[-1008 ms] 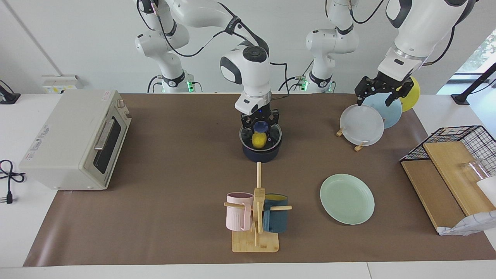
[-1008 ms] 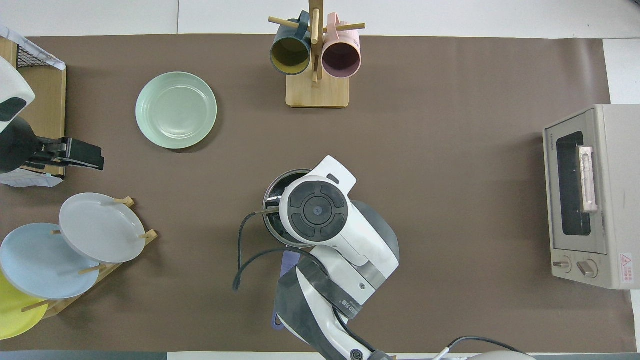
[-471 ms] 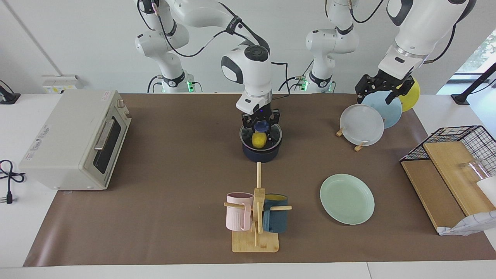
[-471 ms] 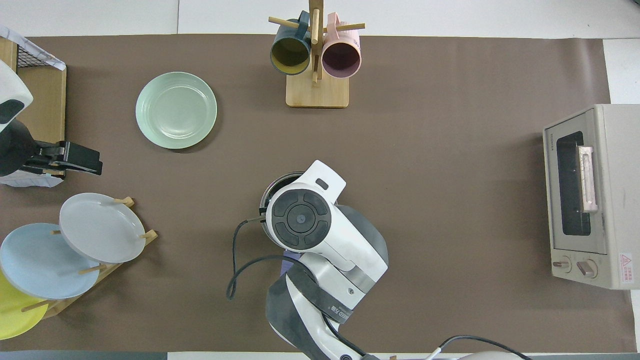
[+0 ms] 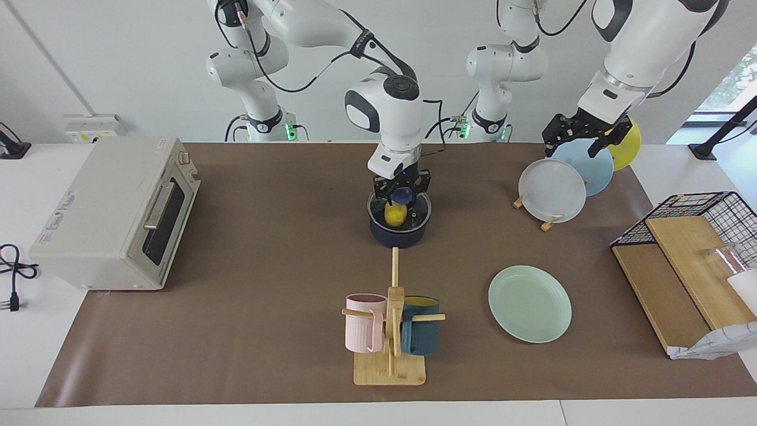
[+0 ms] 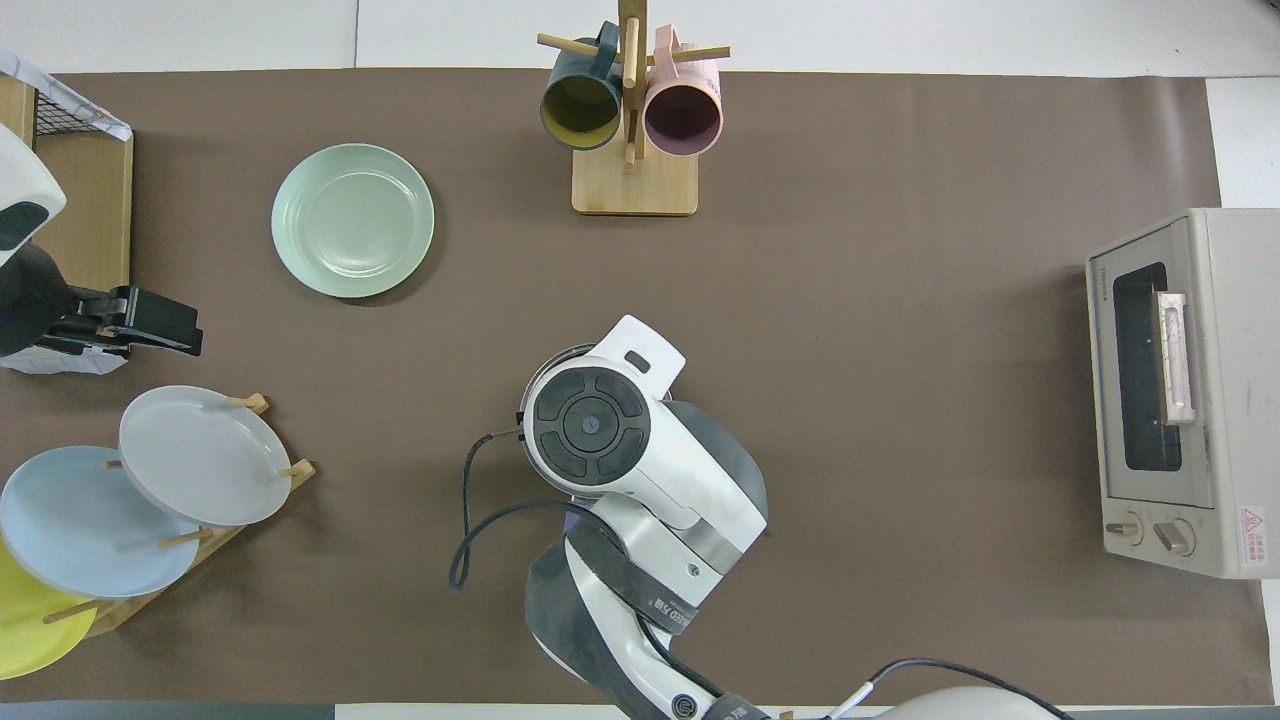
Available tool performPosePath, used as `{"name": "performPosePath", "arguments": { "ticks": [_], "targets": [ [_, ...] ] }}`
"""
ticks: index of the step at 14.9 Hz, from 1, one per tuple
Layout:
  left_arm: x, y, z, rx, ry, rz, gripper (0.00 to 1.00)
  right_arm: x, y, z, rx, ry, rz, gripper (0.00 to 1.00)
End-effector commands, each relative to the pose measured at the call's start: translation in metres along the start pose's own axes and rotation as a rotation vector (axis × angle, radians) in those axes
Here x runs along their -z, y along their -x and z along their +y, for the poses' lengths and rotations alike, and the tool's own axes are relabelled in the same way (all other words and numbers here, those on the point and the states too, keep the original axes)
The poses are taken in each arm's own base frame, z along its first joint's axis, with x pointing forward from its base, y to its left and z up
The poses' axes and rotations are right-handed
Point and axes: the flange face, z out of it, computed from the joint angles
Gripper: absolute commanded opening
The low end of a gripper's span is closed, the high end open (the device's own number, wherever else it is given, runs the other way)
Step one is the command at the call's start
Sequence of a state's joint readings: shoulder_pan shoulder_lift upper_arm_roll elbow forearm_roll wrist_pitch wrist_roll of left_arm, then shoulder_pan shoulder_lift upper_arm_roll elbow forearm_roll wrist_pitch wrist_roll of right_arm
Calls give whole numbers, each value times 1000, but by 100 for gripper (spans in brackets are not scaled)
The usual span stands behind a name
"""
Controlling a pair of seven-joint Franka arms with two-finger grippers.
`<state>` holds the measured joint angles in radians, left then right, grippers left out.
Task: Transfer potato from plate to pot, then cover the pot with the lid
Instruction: 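Lower the glass lid onto the saucepan with the right gripper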
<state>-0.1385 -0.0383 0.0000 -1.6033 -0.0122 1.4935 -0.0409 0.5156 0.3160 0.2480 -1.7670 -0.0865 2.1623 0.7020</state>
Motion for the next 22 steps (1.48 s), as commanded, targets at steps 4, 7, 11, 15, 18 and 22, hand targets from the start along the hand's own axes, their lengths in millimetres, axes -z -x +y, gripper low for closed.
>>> {"name": "performPosePath", "arguments": {
  "ticks": [4, 7, 11, 15, 18, 22],
  "targets": [
    [5, -1, 0, 11, 19, -1, 100, 1, -7, 0, 3, 4, 8, 65],
    [5, -1, -1, 14, 18, -3, 100, -1, -8, 0, 1, 1, 10, 65],
    [6, 0, -1, 13, 19, 2, 100, -4, -10, 1, -3, -1, 8, 65],
    [8, 1, -3, 15, 17, 5, 100, -10, -10, 1, -3, -2, 5, 66],
    [7, 1, -4, 18, 18, 4, 100, -11, -10, 1, -4, -7, 11, 85],
    [8, 1, -13, 33, 17, 8, 100, 4, -26, 10, -24, -10, 33, 100]
  ]
}}
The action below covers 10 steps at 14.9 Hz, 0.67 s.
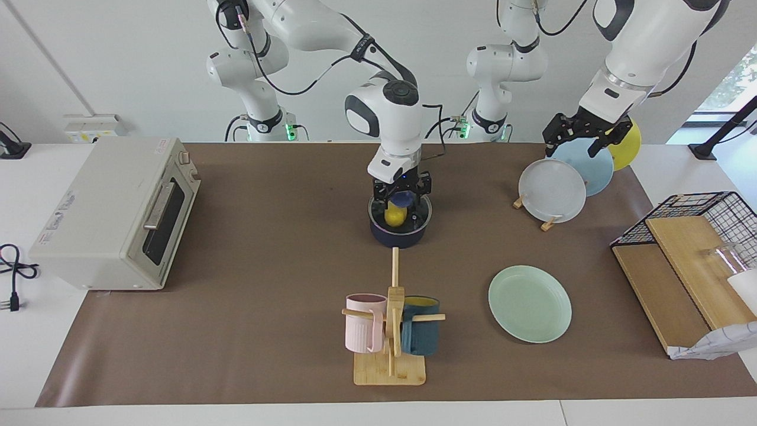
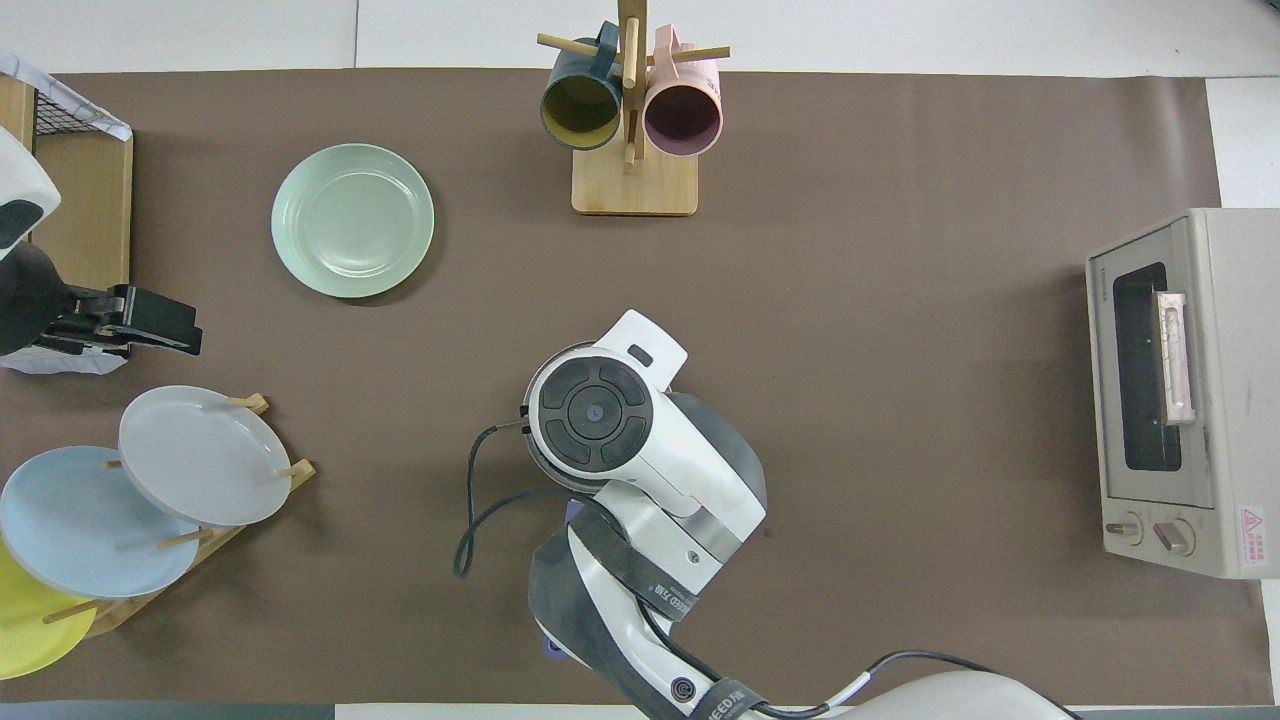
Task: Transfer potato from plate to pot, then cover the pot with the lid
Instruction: 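Lower the glass lid onto the saucepan with the right gripper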
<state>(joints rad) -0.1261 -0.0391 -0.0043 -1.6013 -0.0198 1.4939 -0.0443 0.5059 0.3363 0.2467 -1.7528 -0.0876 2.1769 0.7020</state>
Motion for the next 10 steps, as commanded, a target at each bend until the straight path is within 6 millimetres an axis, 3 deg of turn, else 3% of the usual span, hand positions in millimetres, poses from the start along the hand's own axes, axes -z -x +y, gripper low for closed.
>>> {"name": "performPosePath", "arguments": {
  "ticks": [1, 5, 10],
  "targets": [
    [7, -1, -10, 24, 9, 16, 100, 17, -24, 12, -18, 7, 34, 100],
    [6, -5, -5, 15, 9, 39, 100, 49, -52, 51, -11, 31, 34, 100],
    [7, -6, -7, 18, 8, 44, 100, 106, -72, 131, -53, 67, 41, 100]
  ]
}}
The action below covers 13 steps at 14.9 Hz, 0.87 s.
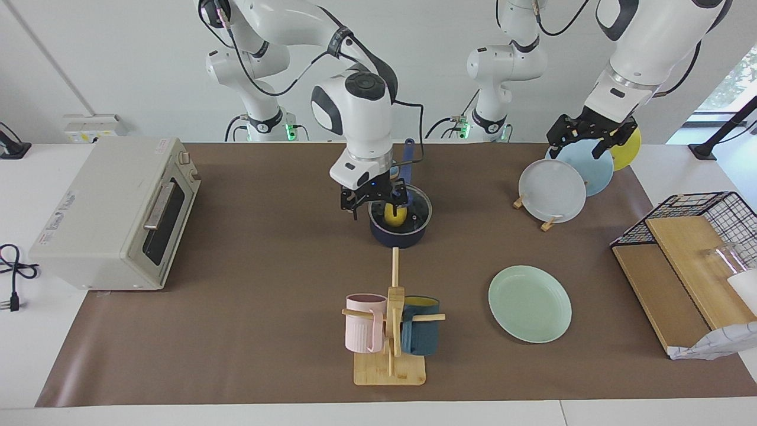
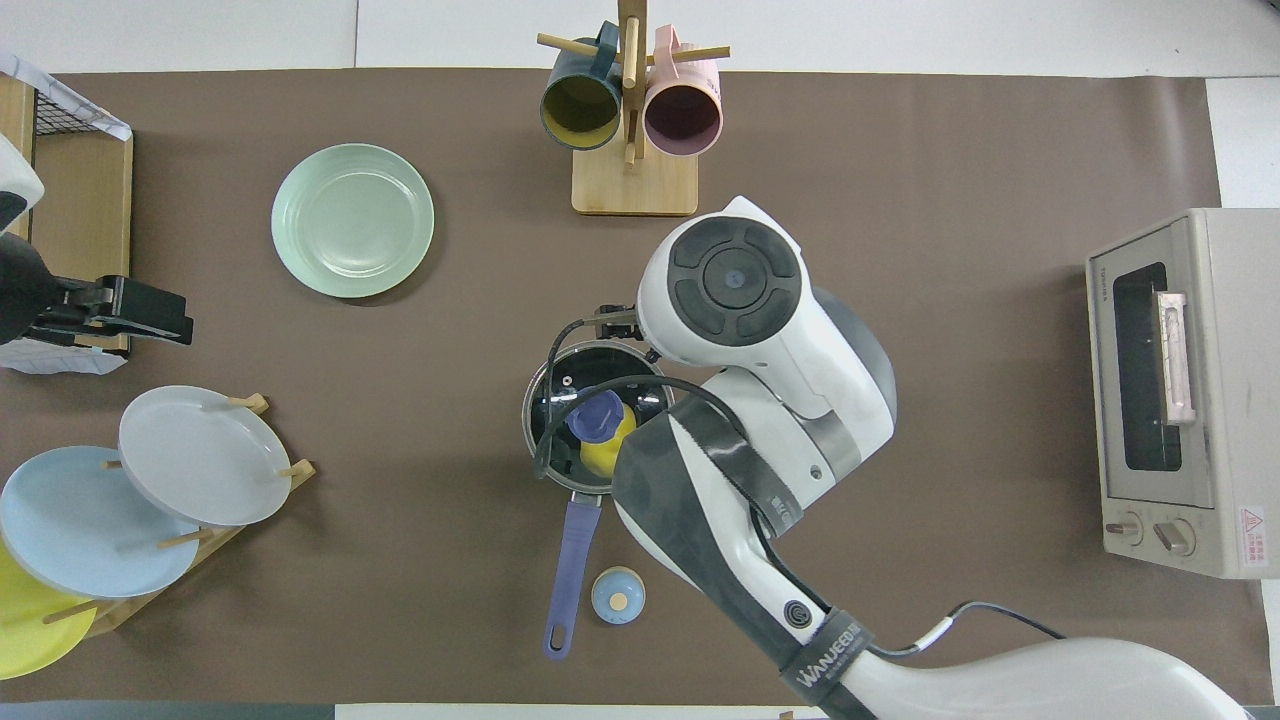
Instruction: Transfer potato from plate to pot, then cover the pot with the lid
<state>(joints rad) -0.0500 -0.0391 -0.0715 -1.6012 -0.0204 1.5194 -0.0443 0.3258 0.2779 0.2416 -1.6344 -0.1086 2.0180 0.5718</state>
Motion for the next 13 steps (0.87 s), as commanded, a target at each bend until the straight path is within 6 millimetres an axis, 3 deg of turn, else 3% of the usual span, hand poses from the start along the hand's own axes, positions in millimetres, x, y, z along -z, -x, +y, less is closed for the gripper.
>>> {"name": "performPosePath", "arguments": {
  "ticks": [1, 6, 8, 10, 11, 13],
  "targets": [
    [5, -3, -3, 8, 8, 21, 100, 34, -7, 56, -6, 41, -23, 100],
    [4, 0, -4, 12, 7, 4, 100, 104, 0, 170, 19, 113, -89, 100],
    [4, 0, -5, 14, 7, 4, 100, 127, 7, 202, 58, 104, -101, 100],
    [4, 0, -5, 15, 7, 4, 100, 133, 16, 223, 98, 99, -142, 100],
    [4, 0, -5, 15, 7, 4, 100, 133, 14, 253, 50, 98, -159, 100],
    [4, 0, -5, 15, 7, 4, 100, 135, 15, 268, 30, 100, -179, 100]
  ]
}}
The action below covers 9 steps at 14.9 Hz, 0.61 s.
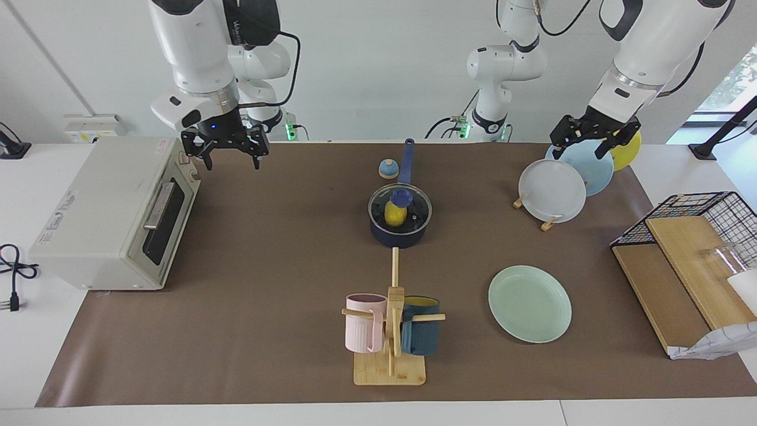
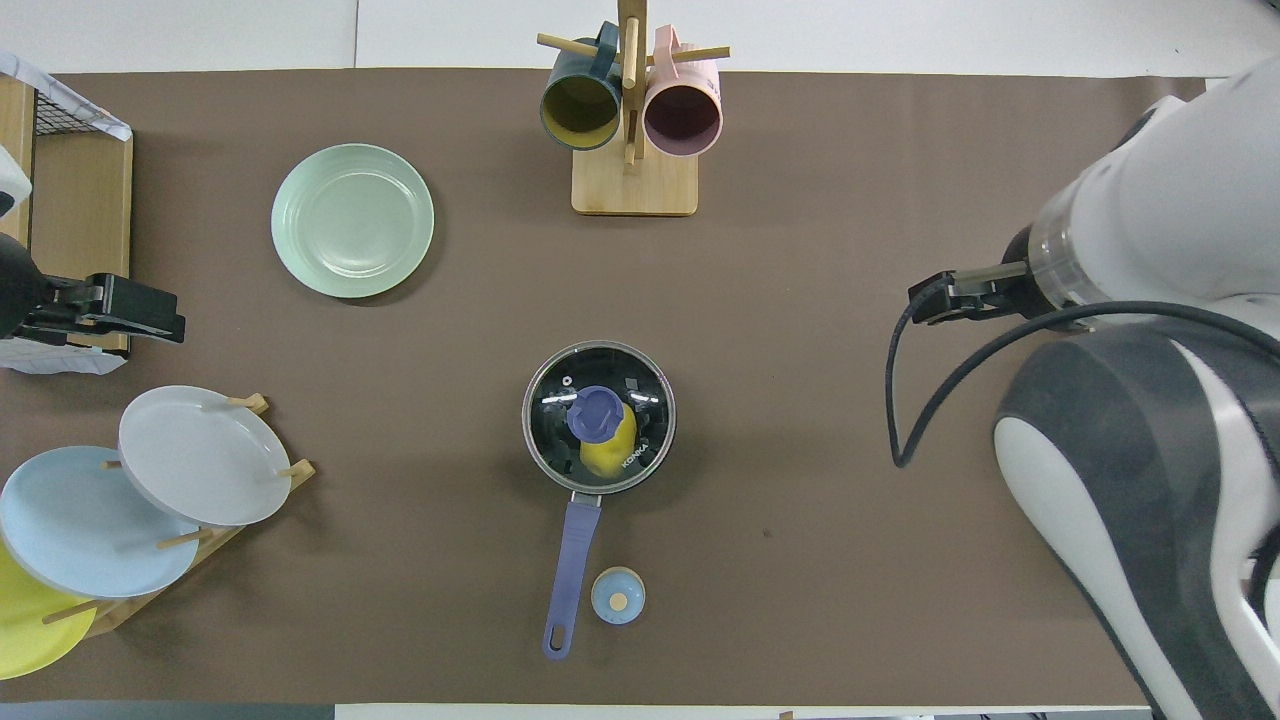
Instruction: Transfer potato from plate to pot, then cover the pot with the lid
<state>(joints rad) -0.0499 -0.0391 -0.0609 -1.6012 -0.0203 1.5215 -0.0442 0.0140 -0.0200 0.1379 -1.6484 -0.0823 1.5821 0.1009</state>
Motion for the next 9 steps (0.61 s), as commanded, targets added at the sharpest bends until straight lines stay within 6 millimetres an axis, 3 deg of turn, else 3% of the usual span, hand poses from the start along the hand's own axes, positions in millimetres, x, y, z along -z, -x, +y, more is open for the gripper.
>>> {"name": "performPosePath", "arguments": {
  "ticks": [1, 9],
  "targets": [
    [3, 0, 1, 3, 6, 2, 100, -7, 3, 15, -1, -7, -24, 100],
    [3, 0, 0, 5, 6, 1, 100, 0, 5, 41, -49, -46, -53, 100]
  ]
}}
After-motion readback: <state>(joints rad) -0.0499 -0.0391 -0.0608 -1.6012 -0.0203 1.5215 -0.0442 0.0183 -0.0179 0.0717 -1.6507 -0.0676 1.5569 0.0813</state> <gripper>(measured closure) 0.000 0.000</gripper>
